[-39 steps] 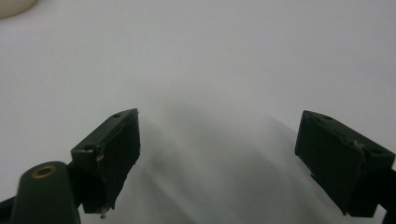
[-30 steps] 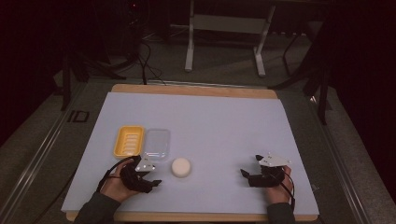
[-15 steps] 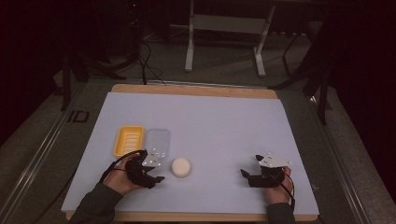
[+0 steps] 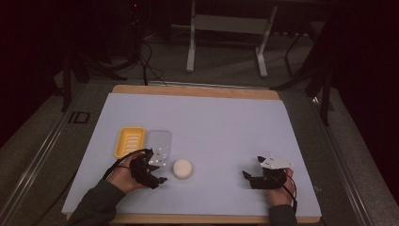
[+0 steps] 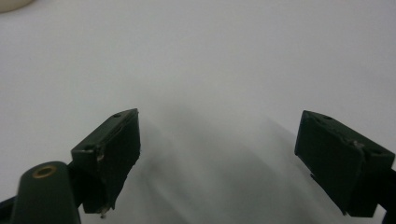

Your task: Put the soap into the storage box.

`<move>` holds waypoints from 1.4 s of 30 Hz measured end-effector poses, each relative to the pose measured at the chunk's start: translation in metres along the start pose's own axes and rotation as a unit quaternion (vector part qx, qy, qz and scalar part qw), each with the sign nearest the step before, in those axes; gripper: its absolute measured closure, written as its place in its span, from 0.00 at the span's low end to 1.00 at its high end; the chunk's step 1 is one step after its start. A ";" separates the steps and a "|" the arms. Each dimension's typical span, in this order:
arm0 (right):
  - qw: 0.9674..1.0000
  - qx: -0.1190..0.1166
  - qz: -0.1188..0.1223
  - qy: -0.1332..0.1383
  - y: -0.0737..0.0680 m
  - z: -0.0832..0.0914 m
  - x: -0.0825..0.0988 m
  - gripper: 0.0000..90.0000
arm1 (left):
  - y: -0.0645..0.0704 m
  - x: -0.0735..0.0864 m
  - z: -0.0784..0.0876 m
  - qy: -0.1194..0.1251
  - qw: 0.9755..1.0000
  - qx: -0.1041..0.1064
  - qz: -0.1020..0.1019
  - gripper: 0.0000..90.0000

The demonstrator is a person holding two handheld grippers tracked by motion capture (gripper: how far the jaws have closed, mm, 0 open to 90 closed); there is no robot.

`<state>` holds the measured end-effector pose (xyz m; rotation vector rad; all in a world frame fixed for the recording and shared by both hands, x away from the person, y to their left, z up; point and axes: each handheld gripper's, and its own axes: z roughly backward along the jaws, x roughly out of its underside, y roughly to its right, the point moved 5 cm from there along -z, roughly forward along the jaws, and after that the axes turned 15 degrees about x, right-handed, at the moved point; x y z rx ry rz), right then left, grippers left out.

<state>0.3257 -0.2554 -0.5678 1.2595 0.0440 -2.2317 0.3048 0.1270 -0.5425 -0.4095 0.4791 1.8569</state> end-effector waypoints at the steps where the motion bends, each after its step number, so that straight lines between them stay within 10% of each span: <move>1: 1.000 0.000 -0.001 0.000 0.000 0.000 0.000 0.16 | 0.000 -0.001 0.001 -0.004 1.000 0.000 -0.003 0.40; 42: 1.000 0.000 -0.002 0.005 0.001 0.001 0.000 0.16 | -0.010 -0.032 -0.001 -0.066 0.996 0.021 -0.049 0.33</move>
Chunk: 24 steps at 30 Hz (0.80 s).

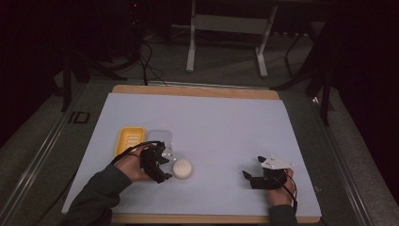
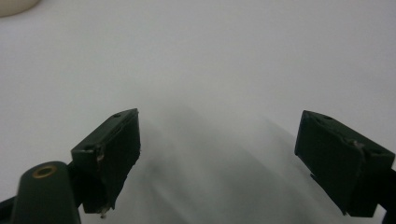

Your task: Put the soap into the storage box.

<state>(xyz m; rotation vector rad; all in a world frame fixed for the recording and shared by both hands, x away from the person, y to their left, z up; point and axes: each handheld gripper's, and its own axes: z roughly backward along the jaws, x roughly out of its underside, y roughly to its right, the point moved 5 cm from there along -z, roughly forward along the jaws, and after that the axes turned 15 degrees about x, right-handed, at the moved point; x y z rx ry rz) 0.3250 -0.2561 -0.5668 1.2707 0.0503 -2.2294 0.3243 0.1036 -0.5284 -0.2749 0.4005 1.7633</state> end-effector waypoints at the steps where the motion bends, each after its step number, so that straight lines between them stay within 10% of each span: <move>1: 1.000 0.000 0.000 0.000 0.000 0.000 0.000 0.16 | 0.000 0.000 0.000 0.000 1.000 0.000 0.000 0.33; 24: 1.000 0.000 0.001 0.001 0.000 0.000 0.000 0.16 | -0.004 -0.012 -0.012 -0.032 0.999 0.021 -0.006 0.20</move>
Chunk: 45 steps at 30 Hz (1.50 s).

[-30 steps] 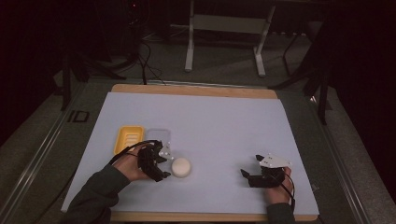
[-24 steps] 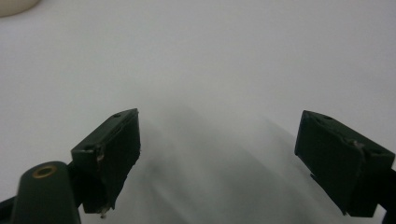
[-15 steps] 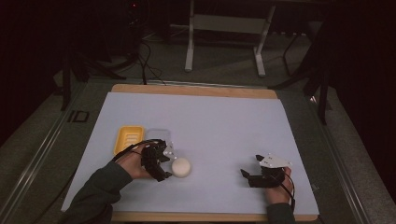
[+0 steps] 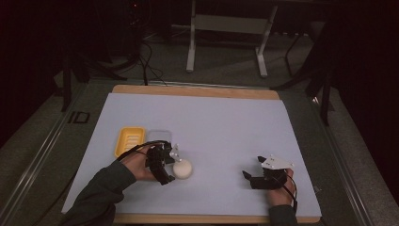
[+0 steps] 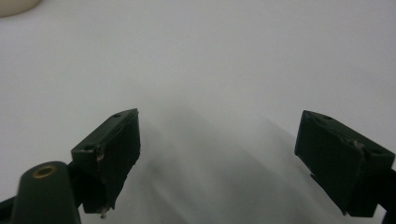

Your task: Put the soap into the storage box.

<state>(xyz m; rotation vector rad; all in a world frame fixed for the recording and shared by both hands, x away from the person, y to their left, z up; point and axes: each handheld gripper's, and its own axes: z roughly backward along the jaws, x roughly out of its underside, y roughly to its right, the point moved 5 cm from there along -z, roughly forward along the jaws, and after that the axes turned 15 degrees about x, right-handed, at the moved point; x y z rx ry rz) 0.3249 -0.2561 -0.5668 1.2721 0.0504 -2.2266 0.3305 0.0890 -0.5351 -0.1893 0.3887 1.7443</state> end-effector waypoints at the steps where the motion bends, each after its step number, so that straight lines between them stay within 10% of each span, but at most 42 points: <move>1: 1.000 0.000 0.000 0.000 0.000 0.000 0.000 0.16 | 0.000 -0.001 0.000 0.000 1.000 0.001 0.000 0.20; 45: 1.000 -0.001 0.001 0.002 0.000 0.000 0.000 0.16 | -0.008 -0.014 -0.014 -0.024 0.999 0.023 -0.003 0.20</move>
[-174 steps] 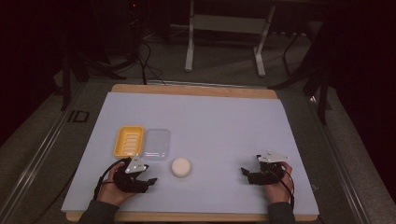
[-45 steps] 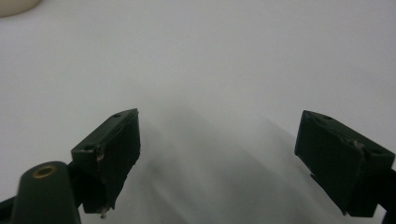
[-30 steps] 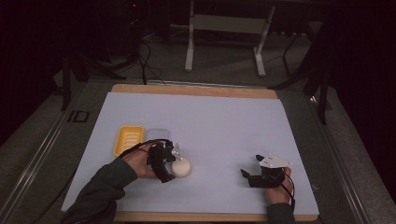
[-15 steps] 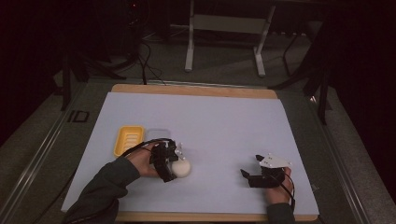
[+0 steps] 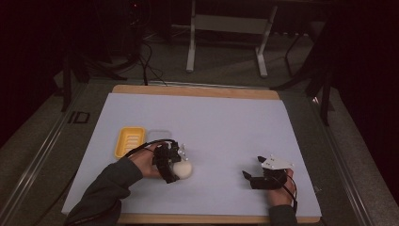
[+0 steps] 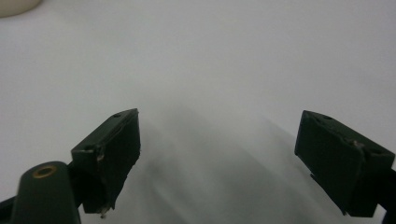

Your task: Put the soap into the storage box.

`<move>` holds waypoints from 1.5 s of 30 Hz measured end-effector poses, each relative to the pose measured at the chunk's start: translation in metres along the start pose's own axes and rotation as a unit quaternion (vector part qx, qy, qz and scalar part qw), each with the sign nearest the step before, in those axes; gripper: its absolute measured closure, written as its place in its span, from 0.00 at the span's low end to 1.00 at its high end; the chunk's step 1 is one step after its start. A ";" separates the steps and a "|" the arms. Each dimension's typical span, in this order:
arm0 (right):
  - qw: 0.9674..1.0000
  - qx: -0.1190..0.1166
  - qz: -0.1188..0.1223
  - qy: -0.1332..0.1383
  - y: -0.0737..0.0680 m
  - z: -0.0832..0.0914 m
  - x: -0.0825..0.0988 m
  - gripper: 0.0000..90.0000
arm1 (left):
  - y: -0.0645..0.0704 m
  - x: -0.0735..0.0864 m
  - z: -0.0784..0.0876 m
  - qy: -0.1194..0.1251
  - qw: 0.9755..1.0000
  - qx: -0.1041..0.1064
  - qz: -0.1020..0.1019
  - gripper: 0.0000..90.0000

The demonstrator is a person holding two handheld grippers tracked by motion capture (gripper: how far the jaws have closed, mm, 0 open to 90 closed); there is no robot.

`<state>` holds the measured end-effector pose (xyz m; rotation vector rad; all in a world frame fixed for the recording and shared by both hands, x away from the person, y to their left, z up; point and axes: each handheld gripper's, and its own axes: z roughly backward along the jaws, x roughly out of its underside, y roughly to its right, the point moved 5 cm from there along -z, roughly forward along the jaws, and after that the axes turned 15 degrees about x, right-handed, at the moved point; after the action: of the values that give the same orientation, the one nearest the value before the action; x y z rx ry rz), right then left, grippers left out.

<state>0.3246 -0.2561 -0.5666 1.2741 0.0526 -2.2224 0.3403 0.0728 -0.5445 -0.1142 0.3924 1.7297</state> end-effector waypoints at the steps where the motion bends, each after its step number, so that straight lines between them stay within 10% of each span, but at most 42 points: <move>1: 1.000 0.000 0.000 0.000 0.000 0.000 0.000 0.16 | 0.000 -0.001 -0.001 0.001 1.000 0.001 0.001 0.20; 45: 1.000 0.000 0.000 0.000 0.000 0.000 0.000 0.16 | -0.001 -0.020 -0.016 -0.027 0.999 0.018 -0.017 0.24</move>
<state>0.3244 -0.2559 -0.5666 1.2744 0.0542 -2.2221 0.3425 0.0491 -0.5540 -0.0483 0.3796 1.6887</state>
